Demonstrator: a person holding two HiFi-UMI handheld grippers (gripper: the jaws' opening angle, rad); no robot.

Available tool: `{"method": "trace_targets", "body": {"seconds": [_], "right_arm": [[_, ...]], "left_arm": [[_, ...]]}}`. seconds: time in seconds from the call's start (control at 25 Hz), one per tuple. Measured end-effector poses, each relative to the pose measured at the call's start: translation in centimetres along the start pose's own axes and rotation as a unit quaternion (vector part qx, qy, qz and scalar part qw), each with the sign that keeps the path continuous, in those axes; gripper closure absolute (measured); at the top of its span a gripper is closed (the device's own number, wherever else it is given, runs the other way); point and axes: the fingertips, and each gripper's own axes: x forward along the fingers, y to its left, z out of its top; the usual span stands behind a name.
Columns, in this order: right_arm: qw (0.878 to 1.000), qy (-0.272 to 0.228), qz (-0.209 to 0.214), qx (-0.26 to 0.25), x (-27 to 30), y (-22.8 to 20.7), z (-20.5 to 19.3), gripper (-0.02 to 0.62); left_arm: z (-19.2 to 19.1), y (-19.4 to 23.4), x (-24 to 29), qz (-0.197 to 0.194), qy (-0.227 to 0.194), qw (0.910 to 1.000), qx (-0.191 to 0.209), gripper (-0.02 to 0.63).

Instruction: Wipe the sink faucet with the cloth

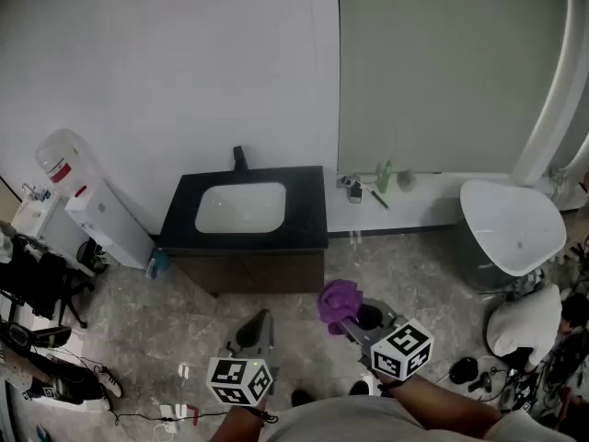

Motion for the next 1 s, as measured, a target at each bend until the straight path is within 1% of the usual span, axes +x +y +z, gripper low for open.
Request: {"method": "trace_targets", "body": {"seconds": [0.36, 0.64, 0.84, 0.92, 1.0], "right_arm": [[1.000, 0.003, 0.004, -0.001, 0.3, 0.1, 0.3, 0.511], [1.000, 0.010, 0.009, 0.001, 0.9, 0.6, -0.5, 0.511], [1.000, 0.017, 0.024, -0.006, 2.8, 2.7, -0.8, 0.509], [1.000, 0.014, 0.023, -0.006, 3.7, 3.9, -0.7, 0.509], [1.000, 0.011, 0.019, -0.005, 5.0, 4.7, 0.0, 0.509]], "left_arm": [[-0.2, 0.4, 0.2, 0.002, 0.005, 0.9999, -0.008, 0.600], [-0.8, 0.9, 0.1, 0.005, 0.008, 0.9999, -0.011, 0.600], [-0.9, 2.4, -0.2, -0.007, 0.009, 0.9998, -0.016, 0.600], [-0.7, 3.3, -0.8, -0.013, 0.009, 0.9998, -0.013, 0.599], [0.2, 4.5, -1.1, -0.020, 0.006, 0.9998, -0.003, 0.600]]}}
